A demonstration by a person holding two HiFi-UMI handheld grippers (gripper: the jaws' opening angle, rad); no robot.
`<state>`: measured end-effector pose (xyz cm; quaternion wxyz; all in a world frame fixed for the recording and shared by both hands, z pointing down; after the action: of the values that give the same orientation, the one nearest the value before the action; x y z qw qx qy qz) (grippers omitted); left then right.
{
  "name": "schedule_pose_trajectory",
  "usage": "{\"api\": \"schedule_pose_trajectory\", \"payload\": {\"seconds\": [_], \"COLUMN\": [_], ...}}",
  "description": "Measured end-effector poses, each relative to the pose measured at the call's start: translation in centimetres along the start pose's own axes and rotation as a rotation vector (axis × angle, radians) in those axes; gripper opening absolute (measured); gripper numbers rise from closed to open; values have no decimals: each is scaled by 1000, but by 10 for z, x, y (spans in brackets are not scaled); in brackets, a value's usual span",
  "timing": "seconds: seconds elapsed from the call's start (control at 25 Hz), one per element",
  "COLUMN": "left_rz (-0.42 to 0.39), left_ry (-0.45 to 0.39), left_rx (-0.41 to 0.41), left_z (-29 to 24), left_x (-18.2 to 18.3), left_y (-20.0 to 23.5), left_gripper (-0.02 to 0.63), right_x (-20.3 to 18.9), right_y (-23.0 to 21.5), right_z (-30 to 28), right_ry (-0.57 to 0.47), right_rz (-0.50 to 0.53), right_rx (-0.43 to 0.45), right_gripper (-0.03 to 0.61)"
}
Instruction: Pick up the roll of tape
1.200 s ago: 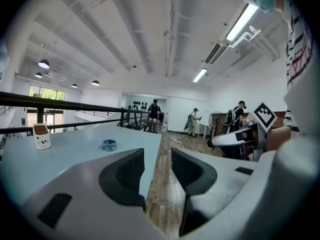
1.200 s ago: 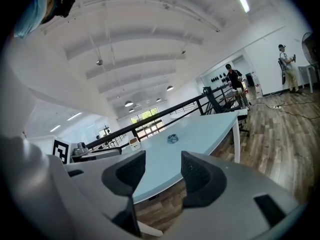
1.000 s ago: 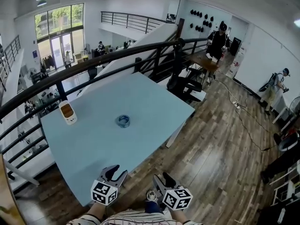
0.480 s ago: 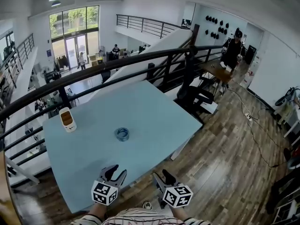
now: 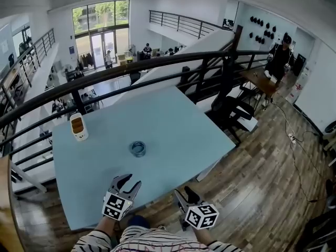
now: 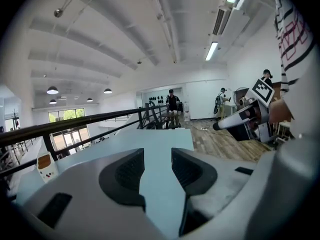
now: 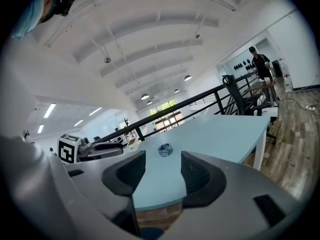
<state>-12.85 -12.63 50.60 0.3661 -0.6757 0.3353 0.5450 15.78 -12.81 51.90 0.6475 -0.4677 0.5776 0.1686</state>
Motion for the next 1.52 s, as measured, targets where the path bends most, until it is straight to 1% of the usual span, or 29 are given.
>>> {"api": "schedule_pose_trajectory", "payload": {"seconds": [0.2,0.32,0.48,0.6,0.72,0.84,1.0,1.12,1.32,1.52], "left_rz": [-80,-140,-198,-237,-292,-358,-437,-463,-484,-470], "left_ry": [45,81,158,206,243,283,364,420,487,537], "left_rx": [-27,-58,-112,-157,-196,-238,-309,-361,-429,-467], "left_z": [-18,-35,-66,-90,-113,-135,-161,-179,-212,-234], "left_x": [1,4,3,5,7,-1,-24,-43,-73,-103], "left_y": [22,41,68,83,95,102,113,119,126,133], "left_gripper": [147,147,147,147,150,161,166,169,169,169], "right_x": [-4,-1,-2,-2,-1,-1,-3,-7,-5,-8], "right_y": [-6,-6,-11,-15,-17,-21,-23,-25,-35,-40], "right_z": [-20,-30,-47,-60,-72,-80,-88,-90,-89,-89], "right_ry": [23,19,25,28,27,36,51,64,82,91], "right_rz": [-7,-7,-13,-13,-16,-18,-23,-33,-34,-27], "right_rx": [29,16,-4,-13,-17,-19,-28,-48,-93,-142], "right_gripper": [215,215,215,215,216,215,215,216,215,215]}}
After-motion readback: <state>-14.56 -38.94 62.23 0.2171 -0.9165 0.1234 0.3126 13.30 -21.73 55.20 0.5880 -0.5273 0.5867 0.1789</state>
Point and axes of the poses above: the fingertips, and each gripper's own axes: z backward along the fingers, y to its left, x out of its top, the point moved 10 cm from there along z, backward along the fingers, and after that the axes turned 12 degrees about -y, right-handed, at the moved point
